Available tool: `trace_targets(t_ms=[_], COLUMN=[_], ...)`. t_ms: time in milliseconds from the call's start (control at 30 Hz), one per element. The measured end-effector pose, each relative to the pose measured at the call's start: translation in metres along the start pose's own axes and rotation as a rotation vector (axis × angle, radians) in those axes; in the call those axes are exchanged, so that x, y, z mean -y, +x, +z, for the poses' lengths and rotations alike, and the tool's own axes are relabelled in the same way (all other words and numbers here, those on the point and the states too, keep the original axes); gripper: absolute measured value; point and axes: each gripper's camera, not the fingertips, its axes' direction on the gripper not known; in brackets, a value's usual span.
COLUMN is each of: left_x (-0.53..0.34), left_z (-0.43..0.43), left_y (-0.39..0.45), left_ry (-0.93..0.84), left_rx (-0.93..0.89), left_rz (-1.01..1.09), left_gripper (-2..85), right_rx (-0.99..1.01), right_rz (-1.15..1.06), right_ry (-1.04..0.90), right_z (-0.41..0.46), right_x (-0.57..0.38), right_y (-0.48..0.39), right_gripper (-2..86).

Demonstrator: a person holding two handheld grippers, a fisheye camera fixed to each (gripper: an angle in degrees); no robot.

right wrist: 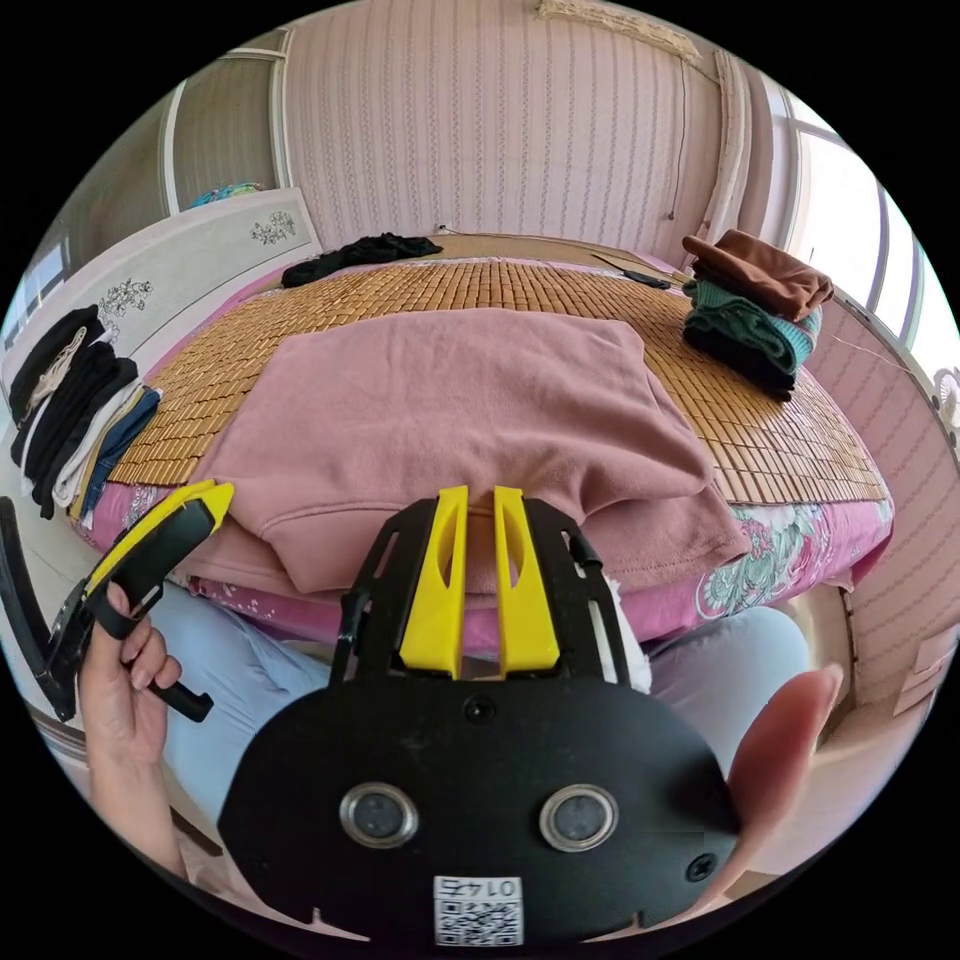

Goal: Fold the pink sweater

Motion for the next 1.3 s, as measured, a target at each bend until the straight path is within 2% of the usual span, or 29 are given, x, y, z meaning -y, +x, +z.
trace_targets(t_ms=[100, 167, 333, 433, 667, 1000, 1200, 1300], left_x=[0.004, 0.007, 0.003, -0.004, -0.009, -0.012, -0.011, -0.011], left_z=[-0.035, -0.042, -0.005, 0.02, 0.028, 0.024, 0.02, 0.017], left_y=[0.009, 0.01, -0.015, -0.017, -0.015, -0.034, -0.042, -0.045], left_ry=[0.141, 0.169, 0.022, -0.043, -0.015, -0.027, -0.04, -0.049], left_rx=[0.022, 0.071, 0.011, 0.046, 0.088, 0.033, 0.003, -0.005], left_rz=[0.039, 0.052, -0.019, 0.003, 0.038, 0.006, -0.001, 0.005], left_gripper=[10.6, 11.1, 12.6, 13.0, 11.7, 5.1, 4.7, 4.7], right_rx=[-0.019, -0.021, -0.064, -0.059, 0.006, -0.068, 0.008, 0.146], right_rz=[-0.01, -0.007, -0.023, -0.004, 0.057, 0.02, -0.03, -0.061], right_ry=[0.002, 0.009, -0.001, -0.006, -0.022, -0.002, 0.068, 0.117], right_z=[0.001, 0.001, 0.002, 0.001, 0.0, -0.005, -0.013, -0.022], right_x=[0.0, -0.001, 0.001, 0.001, 0.004, -0.004, -0.018, -0.026], right_y=[0.003, 0.006, 0.007, 0.013, 0.038, 0.043, 0.065, 0.089], right_gripper=[5.1, 4.8, 3.5, 2.8, 2.1, 1.7, 0.7, -0.3])
